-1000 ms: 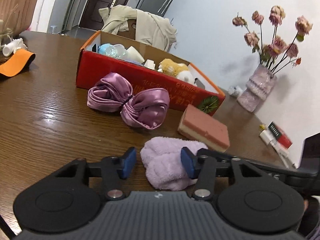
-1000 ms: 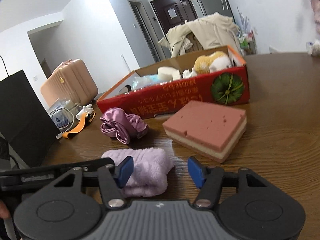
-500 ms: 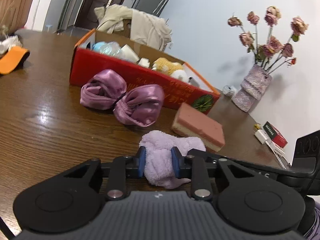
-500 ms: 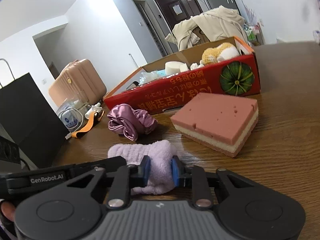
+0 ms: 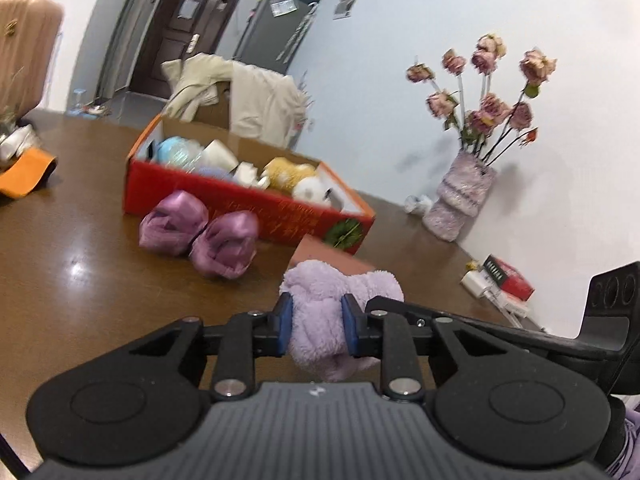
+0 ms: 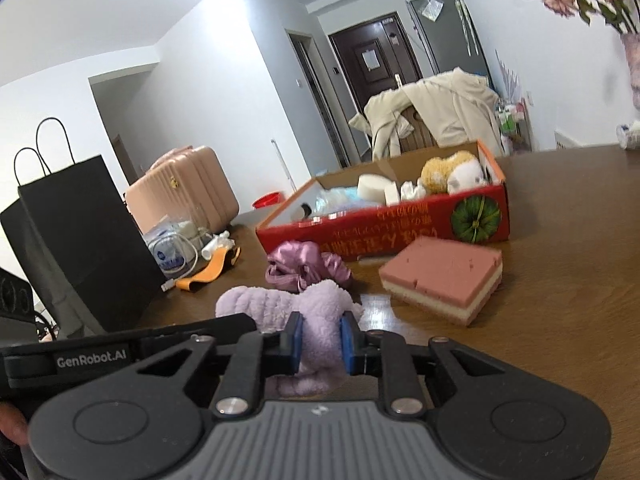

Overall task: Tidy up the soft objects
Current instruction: 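Close both tools on the pink towel roll together, then carry the pink towel roll into the box and open both tools, then withdraw both open tools from the box toward the soap bar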

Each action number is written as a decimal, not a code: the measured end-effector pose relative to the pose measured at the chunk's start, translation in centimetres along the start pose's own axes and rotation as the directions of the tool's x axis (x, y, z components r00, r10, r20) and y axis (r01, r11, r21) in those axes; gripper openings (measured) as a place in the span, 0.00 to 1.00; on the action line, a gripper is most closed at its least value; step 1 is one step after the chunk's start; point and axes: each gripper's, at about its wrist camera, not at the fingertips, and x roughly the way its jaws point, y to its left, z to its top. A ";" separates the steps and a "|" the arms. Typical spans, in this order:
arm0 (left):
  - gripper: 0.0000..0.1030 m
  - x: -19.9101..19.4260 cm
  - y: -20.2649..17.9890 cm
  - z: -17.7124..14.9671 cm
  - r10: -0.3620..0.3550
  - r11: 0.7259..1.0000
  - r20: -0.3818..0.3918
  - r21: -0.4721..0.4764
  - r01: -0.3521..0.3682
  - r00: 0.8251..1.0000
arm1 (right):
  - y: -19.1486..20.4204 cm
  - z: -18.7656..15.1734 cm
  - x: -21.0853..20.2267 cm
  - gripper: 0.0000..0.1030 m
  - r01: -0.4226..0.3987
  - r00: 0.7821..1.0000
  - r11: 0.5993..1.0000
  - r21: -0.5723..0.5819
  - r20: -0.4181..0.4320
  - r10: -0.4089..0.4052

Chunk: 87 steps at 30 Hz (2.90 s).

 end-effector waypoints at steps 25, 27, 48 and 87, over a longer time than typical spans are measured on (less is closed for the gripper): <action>0.45 31.0 10.1 17.4 0.118 0.976 -0.306 -0.139 -0.167 0.945 | -12.3 17.5 30.2 0.20 0.234 0.886 0.955 -0.184 -0.365 -0.287; 0.57 30.6 9.5 17.6 0.166 0.975 -0.272 -0.098 -0.199 0.948 | -12.7 17.1 30.2 0.20 0.229 0.890 0.961 -0.155 -0.367 -0.272; 0.73 7.1 -0.1 20.5 0.233 0.952 0.001 0.201 -0.229 0.972 | -5.9 22.9 4.8 0.65 0.257 0.958 0.936 -0.240 -0.065 -0.279; 0.98 -4.8 -1.6 -3.9 0.275 0.936 0.025 0.223 -0.274 0.961 | -1.8 -4.7 -8.5 0.84 0.317 0.947 0.946 -0.067 -0.022 -0.319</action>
